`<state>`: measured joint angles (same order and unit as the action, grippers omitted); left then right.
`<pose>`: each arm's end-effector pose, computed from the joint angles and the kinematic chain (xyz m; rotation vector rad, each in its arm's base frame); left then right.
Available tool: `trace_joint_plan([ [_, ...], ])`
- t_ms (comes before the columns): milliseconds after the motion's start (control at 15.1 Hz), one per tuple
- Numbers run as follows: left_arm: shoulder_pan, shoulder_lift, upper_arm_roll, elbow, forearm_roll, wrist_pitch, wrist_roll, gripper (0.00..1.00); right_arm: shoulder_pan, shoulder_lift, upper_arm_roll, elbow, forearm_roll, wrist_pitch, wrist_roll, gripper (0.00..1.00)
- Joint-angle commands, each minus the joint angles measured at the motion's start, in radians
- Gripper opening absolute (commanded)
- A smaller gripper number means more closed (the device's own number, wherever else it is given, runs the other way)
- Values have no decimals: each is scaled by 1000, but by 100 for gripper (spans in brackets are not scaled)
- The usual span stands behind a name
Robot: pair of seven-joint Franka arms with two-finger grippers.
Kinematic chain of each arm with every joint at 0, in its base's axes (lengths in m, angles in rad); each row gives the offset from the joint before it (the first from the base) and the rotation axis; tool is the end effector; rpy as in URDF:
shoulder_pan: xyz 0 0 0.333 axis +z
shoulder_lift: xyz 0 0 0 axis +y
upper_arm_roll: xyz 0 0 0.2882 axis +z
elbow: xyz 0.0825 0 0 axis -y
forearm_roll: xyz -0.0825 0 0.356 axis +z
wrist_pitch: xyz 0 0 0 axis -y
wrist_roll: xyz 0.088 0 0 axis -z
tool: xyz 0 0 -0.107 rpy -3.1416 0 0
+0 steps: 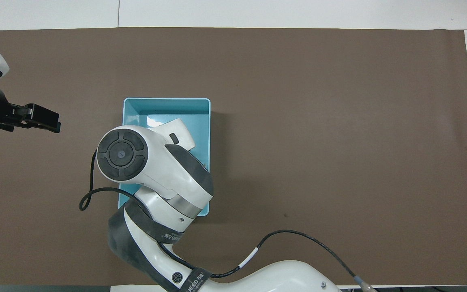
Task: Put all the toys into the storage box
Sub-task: 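Release the cream horse into the box and raise the right gripper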
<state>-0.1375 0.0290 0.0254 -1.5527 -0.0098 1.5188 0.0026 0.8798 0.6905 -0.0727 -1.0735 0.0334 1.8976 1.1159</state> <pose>0.5253 -0.0604 0.5850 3.1292 -0.1800 -0.0992 0.4802 0.5281 0.4217 -3.0016 0.4500 -0.1335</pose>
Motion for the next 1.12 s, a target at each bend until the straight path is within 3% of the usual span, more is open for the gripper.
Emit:
trace_joint_plan([
  [0, -13, -66, 18, -62, -10, -13, 10, 100, -19, -61, -18, 4, 13, -58, 18, 100],
  [264, 2, -93, 18, -86, -9, 39, 17, 100, -135, -190, -68, -22, 11, -95, -65, 100],
  [462, 13, -96, 11, -84, -2, 74, 25, 100, -310, -249, -68, -34, 20, -185, -443, 100],
  [660, 143, -92, -91, -81, -9, 66, 23, 100, -497, -285, -68, -45, 22, -273, -828, 100],
  [792, 124, -87, -91, -81, -3, 69, 22, 100, -628, -316, -68, -107, 22, -293, -1067, 100],
  [925, 125, -87, -91, -76, -3, 61, 22, 100, -726, -353, -71, -173, 19, -279, -1191, 100],
  [1057, 127, -86, -93, -72, -3, 66, 22, 100, -806, -361, -73, -177, 16, -282, -1229, 100],
])
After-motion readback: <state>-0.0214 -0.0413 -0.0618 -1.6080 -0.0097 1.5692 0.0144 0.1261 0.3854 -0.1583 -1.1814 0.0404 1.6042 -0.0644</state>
